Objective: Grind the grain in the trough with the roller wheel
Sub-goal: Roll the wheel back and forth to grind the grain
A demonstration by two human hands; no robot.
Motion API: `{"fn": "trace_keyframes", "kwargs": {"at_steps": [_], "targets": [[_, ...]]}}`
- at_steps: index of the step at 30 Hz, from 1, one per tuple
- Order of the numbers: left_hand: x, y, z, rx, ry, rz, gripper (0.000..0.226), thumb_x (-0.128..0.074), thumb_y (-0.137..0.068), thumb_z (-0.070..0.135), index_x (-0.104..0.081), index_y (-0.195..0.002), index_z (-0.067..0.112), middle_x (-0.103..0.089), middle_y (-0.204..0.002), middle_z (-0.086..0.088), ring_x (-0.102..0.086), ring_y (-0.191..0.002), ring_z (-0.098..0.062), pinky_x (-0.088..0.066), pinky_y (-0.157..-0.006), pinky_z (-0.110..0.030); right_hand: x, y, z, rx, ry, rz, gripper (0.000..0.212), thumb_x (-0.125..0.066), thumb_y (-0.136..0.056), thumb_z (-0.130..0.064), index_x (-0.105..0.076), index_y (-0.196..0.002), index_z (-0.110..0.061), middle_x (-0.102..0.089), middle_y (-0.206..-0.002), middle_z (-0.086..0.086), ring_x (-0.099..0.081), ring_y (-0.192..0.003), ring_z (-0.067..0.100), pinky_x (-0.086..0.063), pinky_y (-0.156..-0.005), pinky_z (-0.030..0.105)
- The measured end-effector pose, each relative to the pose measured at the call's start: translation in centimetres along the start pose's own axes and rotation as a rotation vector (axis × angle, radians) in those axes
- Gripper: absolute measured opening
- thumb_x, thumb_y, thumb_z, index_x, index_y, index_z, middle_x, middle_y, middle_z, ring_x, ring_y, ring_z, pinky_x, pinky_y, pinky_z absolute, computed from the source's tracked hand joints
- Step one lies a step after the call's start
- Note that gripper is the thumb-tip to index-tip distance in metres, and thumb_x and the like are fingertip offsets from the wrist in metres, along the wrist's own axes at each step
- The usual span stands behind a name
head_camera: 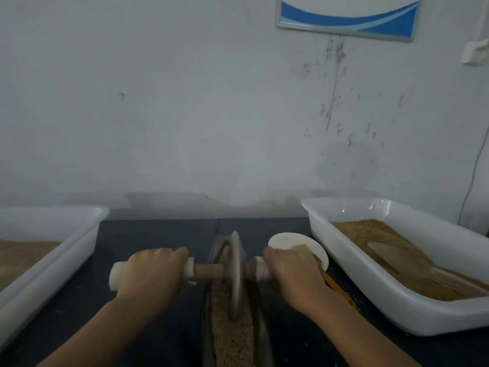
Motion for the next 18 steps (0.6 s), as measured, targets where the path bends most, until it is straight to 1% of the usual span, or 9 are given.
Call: {"fn": "trace_keyframes", "kwargs": {"at_steps": [3,5,7,9,11,12,14,16,18], "targets": [[0.2,1.0,0.4,-0.015,-0.018,0.003,0.023,-0.057,-0.086,0.043,-0.034,-0.088,0.036,-0.056,-0.091,0.014,-0.051,-0.077,-0.006,-0.033,-0.065,-0.025,0.2,0.5,-0.2,-0.025,-0.009,-0.008,0.024,-0.062,-0.087,-0.032,-0.046,-0.103,-0.026,-0.062,-0.103,-0.004,-0.059,-0.091,0.017,-0.039,-0.070,0.030],[1.0,2.7,0.8,-0.026,-0.025,-0.029,0.024,-0.053,-0.088,0.043,-0.030,-0.088,0.036,-0.054,-0.093,0.014,-0.047,-0.077,-0.006,-0.029,-0.067,-0.026,0.1,2.0,-0.5,-0.029,-0.006,-0.075,0.022,-0.062,-0.086,-0.029,-0.040,-0.093,-0.030,-0.062,-0.100,-0.005,-0.059,-0.089,0.016,-0.037,-0.068,0.030],[1.9,5.0,1.1,-0.055,0.004,-0.094,0.024,-0.052,-0.087,0.046,-0.029,-0.088,0.038,-0.052,-0.094,0.014,-0.053,-0.085,-0.006,-0.029,-0.069,-0.026,0.1,3.7,-0.8,-0.030,-0.016,-0.163,0.029,-0.062,-0.085,-0.029,-0.033,-0.089,-0.033,-0.060,-0.102,-0.005,-0.059,-0.092,0.018,-0.034,-0.065,0.030],[3.5,6.9,2.2,-0.175,0.042,-0.055,0.032,-0.069,-0.072,0.051,-0.041,-0.084,0.038,-0.052,-0.079,0.012,-0.060,-0.078,-0.007,-0.034,-0.064,-0.025,0.1,5.2,-1.3,-0.022,-0.001,-0.280,0.025,-0.060,-0.087,-0.030,-0.038,-0.099,-0.030,-0.055,-0.112,-0.003,-0.055,-0.103,0.020,-0.030,-0.069,0.031],[4.7,8.0,2.2,-0.192,0.100,-0.021,0.041,-0.079,-0.056,0.056,-0.054,-0.083,0.038,-0.048,-0.069,0.013,-0.061,-0.067,-0.004,-0.040,-0.060,-0.024,0.0,6.0,-1.6,-0.014,0.021,-0.349,0.029,-0.057,-0.089,-0.029,-0.039,-0.111,-0.026,-0.050,-0.119,-0.002,-0.050,-0.110,0.021,-0.026,-0.073,0.033],[4.1,8.4,2.2,-0.180,0.081,-0.090,0.042,-0.075,-0.061,0.060,-0.052,-0.090,0.040,-0.046,-0.073,0.014,-0.060,-0.074,-0.002,-0.041,-0.066,-0.023,0.2,6.1,-1.8,-0.003,0.022,-0.343,0.030,-0.058,-0.088,-0.029,-0.039,-0.112,-0.026,-0.050,-0.119,-0.002,-0.049,-0.110,0.021,-0.026,-0.074,0.033],[3.8,8.2,2.2,-0.170,0.095,-0.038,0.036,-0.067,-0.071,0.058,-0.045,-0.091,0.038,-0.046,-0.078,0.013,-0.060,-0.082,-0.004,-0.040,-0.068,-0.026,0.8,6.0,-2.0,0.014,0.008,-0.275,0.028,-0.061,-0.086,-0.029,-0.037,-0.100,-0.031,-0.053,-0.112,-0.003,-0.053,-0.103,0.020,-0.029,-0.069,0.032],[3.1,6.6,1.7,-0.101,0.034,-0.020,0.025,-0.055,-0.082,0.051,-0.037,-0.092,0.037,-0.051,-0.089,0.012,-0.058,-0.090,-0.007,-0.033,-0.068,-0.028,0.8,5.1,-1.6,0.037,0.000,-0.151,0.037,-0.065,-0.082,-0.028,-0.029,-0.086,-0.035,-0.059,-0.098,-0.006,-0.058,-0.088,0.016,-0.030,-0.059,0.027],[1.6,4.1,1.1,-0.024,-0.025,-0.057,0.020,-0.054,-0.086,0.045,-0.036,-0.091,0.037,-0.055,-0.094,0.013,-0.055,-0.085,-0.009,-0.032,-0.067,-0.028,0.4,3.4,-0.9,0.030,-0.011,-0.060,0.032,-0.066,-0.082,-0.029,-0.034,-0.087,-0.033,-0.062,-0.094,-0.006,-0.060,-0.082,0.015,-0.031,-0.058,0.025]]}}
Point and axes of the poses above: each hand's wrist, its own y-axis away from the middle knuckle, its own x-axis out of the back of the hand, z = x × y, the point moved 7 cm from there along -y, towards the middle knuckle
